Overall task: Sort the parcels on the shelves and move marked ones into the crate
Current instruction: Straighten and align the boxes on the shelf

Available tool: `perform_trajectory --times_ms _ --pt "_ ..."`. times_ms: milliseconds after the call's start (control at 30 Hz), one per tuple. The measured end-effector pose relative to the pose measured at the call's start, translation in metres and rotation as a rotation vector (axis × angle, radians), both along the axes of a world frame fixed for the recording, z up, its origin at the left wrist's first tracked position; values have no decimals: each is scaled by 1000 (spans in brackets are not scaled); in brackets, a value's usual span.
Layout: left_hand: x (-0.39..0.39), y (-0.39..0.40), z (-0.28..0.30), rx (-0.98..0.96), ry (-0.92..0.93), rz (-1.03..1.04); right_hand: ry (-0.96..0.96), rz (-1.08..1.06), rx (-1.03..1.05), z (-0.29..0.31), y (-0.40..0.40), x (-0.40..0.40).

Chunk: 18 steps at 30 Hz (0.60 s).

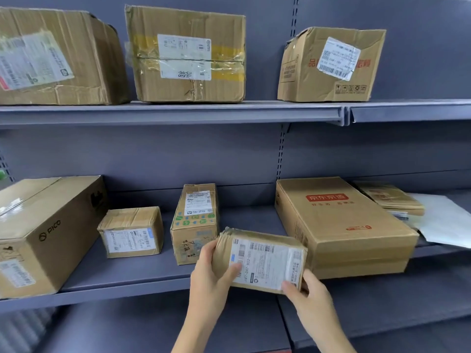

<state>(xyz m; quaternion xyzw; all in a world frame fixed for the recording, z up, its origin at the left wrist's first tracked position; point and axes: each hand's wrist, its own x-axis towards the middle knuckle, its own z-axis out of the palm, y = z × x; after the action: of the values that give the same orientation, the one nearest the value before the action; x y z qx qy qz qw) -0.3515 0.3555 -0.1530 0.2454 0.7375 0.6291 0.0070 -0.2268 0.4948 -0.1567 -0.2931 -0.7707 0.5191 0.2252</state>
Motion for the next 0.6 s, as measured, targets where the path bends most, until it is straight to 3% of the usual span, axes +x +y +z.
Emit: perform_trajectory --times_ms 100,200,300,433,600 --pt "1 7 -7 -108 66 45 -18 -96 153 -4 5 2" --pt "3 14 -12 -141 49 36 40 -133 158 -4 10 3" --pt "2 18 -12 -152 53 38 94 -86 112 -4 14 7" --pt "-4 25 -2 -131 200 51 130 46 -8 -9 17 9" --pt "-12 30 9 -83 180 11 168 26 -157 -13 6 -3"
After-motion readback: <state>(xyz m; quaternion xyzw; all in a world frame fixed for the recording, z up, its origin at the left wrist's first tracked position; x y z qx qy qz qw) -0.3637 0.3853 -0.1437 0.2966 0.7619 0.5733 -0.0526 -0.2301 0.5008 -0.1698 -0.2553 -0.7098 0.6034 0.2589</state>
